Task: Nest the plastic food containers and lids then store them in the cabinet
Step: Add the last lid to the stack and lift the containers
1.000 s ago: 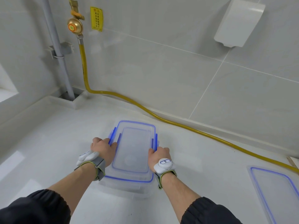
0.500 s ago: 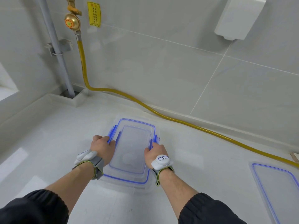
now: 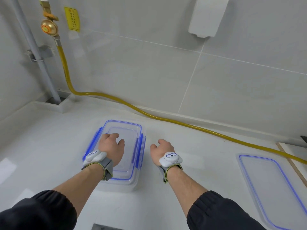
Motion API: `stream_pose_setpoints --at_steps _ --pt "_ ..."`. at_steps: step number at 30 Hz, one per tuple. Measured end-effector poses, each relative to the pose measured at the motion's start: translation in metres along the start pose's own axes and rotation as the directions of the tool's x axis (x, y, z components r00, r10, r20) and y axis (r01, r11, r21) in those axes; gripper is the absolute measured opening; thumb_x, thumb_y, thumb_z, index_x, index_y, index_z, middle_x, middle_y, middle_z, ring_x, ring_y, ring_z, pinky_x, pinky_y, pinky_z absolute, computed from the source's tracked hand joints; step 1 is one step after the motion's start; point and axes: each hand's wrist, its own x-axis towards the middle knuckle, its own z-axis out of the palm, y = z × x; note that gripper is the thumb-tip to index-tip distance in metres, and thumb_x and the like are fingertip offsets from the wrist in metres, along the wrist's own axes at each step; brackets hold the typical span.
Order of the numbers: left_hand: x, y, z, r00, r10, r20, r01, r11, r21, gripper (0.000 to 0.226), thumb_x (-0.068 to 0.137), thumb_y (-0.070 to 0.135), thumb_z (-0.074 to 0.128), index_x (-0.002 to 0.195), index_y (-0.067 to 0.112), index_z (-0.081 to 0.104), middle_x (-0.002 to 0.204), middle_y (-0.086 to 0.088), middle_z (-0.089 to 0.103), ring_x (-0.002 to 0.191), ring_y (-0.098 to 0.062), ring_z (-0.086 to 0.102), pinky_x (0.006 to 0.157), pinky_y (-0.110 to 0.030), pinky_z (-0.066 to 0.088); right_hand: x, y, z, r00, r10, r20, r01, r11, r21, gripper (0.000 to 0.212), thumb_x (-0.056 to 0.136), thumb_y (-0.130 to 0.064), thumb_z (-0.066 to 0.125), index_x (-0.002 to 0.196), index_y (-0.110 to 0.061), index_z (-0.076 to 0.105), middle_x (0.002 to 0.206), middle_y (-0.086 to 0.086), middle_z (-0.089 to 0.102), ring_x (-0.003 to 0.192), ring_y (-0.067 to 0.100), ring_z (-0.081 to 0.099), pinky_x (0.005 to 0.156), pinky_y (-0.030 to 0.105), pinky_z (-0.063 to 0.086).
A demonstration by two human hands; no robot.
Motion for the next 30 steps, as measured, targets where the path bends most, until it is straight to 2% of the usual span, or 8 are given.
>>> stream_pose_setpoints --at_steps 5,9,12,15,18,22,27,30 --pt "-0.023 0.036 0.024 0.998 0.052 0.022 -0.052 0.999 0.014 0.044 0.095 0.033 0.045 0.135 0.015 0.046 0.142 -0.008 0.038 0.113 -0.031 0.055 0.099 -0.039 0.046 -0.01 0.034 -0.034 0.998 0.012 -0.054 -0.011 1.0 0.028 0.043 0.09 -0.032 0.043 0.125 -0.01 0.055 0.13 0.01 0.058 0.118 0.03 0.054 0.094 0.032 0.044" --pt "-0.041 0.067 0.053 0.994 0.08 0.071 -0.083 0.996 0.027 0.043 0.094 0.032 0.046 0.132 0.014 0.05 0.138 -0.01 0.041 0.109 -0.034 0.056 0.098 -0.038 0.045 -0.019 0.073 -0.07 0.993 0.034 -0.116 -0.03 0.999 0.038 0.029 0.088 -0.028 0.044 0.094 -0.006 0.063 0.098 0.014 0.065 0.094 0.035 0.06 0.082 0.032 0.049" --pt "-0.056 0.089 0.079 0.987 0.117 0.106 -0.121 0.992 0.029 0.043 0.094 0.035 0.046 0.133 0.017 0.049 0.139 -0.008 0.041 0.111 -0.03 0.055 0.095 -0.035 0.044 -0.024 0.106 -0.096 0.988 0.073 -0.139 -0.067 0.997 0.043 0.031 0.088 -0.027 0.044 0.092 -0.004 0.063 0.093 0.013 0.067 0.084 0.033 0.059 0.072 0.031 0.047" --pt "-0.071 0.113 0.105 0.978 0.164 0.133 -0.17 0.985 0.035 0.043 0.093 0.037 0.045 0.131 0.018 0.05 0.137 -0.006 0.044 0.107 -0.028 0.057 0.089 -0.034 0.045 -0.03 0.138 -0.119 0.981 0.106 -0.161 -0.099 0.994 0.053 0.026 0.088 -0.027 0.044 0.079 -0.008 0.06 0.08 0.011 0.062 0.073 0.029 0.051 0.064 0.026 0.039" --pt "-0.088 0.137 0.13 0.964 0.213 0.161 -0.221 0.975 0.033 0.043 0.092 0.038 0.045 0.13 0.018 0.051 0.135 -0.007 0.046 0.106 -0.029 0.057 0.091 -0.037 0.048 -0.037 0.166 -0.14 0.971 0.15 -0.184 -0.139 0.988 0.069 0.025 0.087 -0.026 0.044 0.072 -0.009 0.055 0.069 0.01 0.056 0.069 0.032 0.05 0.06 0.027 0.037" --pt "-0.116 0.176 0.169 0.936 0.268 0.227 -0.28 0.96 0.019 0.043 0.092 0.039 0.045 0.13 0.018 0.05 0.136 -0.006 0.045 0.099 -0.027 0.058 0.086 -0.037 0.051 -0.047 0.213 -0.176 0.95 0.199 -0.241 -0.181 0.979 0.093 0.031 0.089 -0.027 0.044 0.094 -0.004 0.065 0.094 0.013 0.068 0.087 0.033 0.062 0.069 0.028 0.043" --pt "-0.142 0.209 0.21 0.908 0.316 0.273 -0.334 0.942 0.019 0.044 0.092 0.039 0.043 0.131 0.019 0.049 0.137 -0.005 0.045 0.084 -0.02 0.051 0.076 -0.03 0.046 -0.058 0.261 -0.209 0.934 0.253 -0.253 -0.232 0.966 0.111 0.026 0.089 -0.024 0.044 0.068 -0.01 0.051 0.074 0.012 0.057 0.073 0.032 0.049 0.064 0.028 0.037" --pt "-0.159 0.225 0.232 0.892 0.335 0.304 -0.356 0.934 0.014 0.044 0.093 0.039 0.043 0.132 0.019 0.048 0.137 -0.005 0.045 0.08 -0.019 0.051 0.073 -0.028 0.043 -0.066 0.288 -0.224 0.915 0.3 -0.268 -0.273 0.953 0.135 0.028 0.089 -0.024 0.045 0.065 -0.011 0.051 0.077 0.013 0.058 0.077 0.034 0.054 0.066 0.029 0.039"
